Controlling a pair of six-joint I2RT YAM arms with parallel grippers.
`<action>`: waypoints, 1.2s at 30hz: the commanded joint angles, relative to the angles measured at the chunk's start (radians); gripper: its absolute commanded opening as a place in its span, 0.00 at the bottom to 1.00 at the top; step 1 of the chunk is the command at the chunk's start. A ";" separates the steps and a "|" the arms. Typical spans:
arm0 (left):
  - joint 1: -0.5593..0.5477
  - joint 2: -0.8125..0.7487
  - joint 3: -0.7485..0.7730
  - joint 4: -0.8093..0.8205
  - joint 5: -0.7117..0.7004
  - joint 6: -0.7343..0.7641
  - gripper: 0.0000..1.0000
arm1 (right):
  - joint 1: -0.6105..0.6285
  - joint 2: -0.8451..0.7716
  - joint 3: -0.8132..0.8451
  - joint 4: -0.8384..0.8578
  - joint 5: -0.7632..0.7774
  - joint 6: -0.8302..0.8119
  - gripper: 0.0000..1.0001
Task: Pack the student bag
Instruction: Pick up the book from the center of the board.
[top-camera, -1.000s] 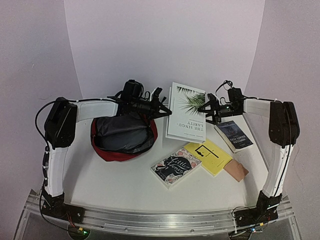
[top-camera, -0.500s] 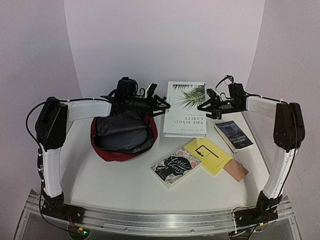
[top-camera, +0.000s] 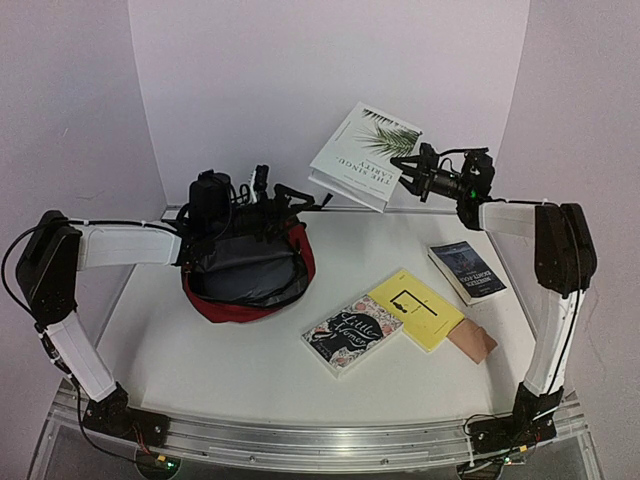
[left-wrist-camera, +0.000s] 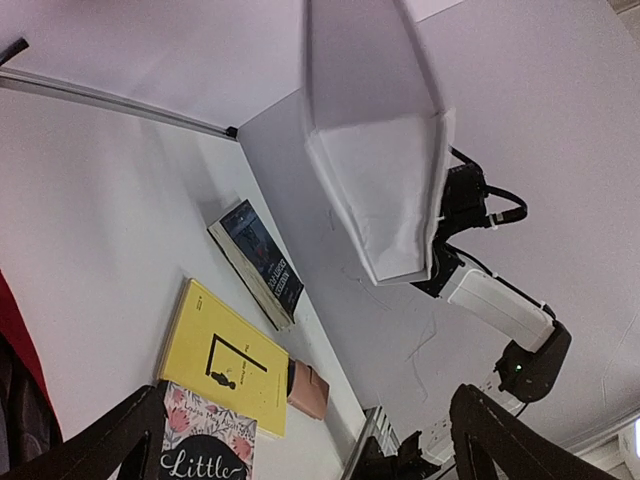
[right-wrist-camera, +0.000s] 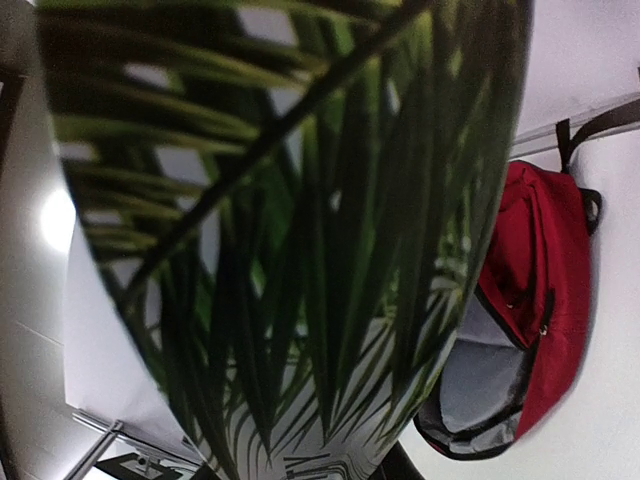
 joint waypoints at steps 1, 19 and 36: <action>-0.031 -0.029 -0.064 0.232 -0.063 -0.063 1.00 | 0.032 0.046 0.045 0.327 0.067 0.274 0.18; -0.069 0.015 -0.022 0.392 -0.152 -0.122 1.00 | 0.143 0.025 -0.021 0.275 0.095 0.178 0.20; -0.071 0.037 -0.076 0.531 -0.219 -0.180 0.48 | 0.213 0.018 -0.045 0.252 0.088 0.133 0.27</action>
